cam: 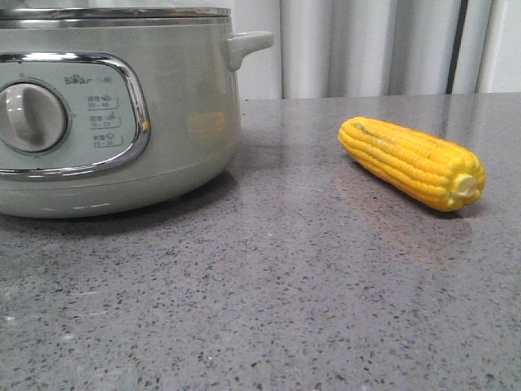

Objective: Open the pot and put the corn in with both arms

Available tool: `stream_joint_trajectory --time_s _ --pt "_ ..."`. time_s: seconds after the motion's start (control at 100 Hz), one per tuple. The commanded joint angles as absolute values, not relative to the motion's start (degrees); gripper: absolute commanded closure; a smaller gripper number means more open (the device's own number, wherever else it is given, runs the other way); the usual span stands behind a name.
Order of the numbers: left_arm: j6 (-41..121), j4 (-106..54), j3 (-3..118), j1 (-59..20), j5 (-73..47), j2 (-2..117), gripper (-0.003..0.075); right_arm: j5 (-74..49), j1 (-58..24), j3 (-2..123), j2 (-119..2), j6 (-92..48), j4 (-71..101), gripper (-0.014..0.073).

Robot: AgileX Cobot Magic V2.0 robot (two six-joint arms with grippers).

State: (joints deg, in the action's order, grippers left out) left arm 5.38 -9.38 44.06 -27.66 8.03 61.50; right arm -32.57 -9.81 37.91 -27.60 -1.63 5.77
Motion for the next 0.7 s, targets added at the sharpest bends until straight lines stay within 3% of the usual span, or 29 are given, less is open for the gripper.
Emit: stream_joint_trajectory --time_s 0.0,0.56,0.69 --pt "5.54 -9.84 46.32 -28.11 17.46 63.61 0.0174 -27.80 -9.46 39.82 -28.36 -2.16 5.30 0.0113" --pt "5.54 -9.90 46.32 -28.11 22.65 72.13 0.0178 -27.80 -9.46 39.82 -28.36 -2.16 5.30 0.0114" --pt "5.54 -9.99 46.32 -28.11 22.65 72.13 0.0269 -27.91 -9.46 39.82 -28.36 -2.16 5.30 0.0114"
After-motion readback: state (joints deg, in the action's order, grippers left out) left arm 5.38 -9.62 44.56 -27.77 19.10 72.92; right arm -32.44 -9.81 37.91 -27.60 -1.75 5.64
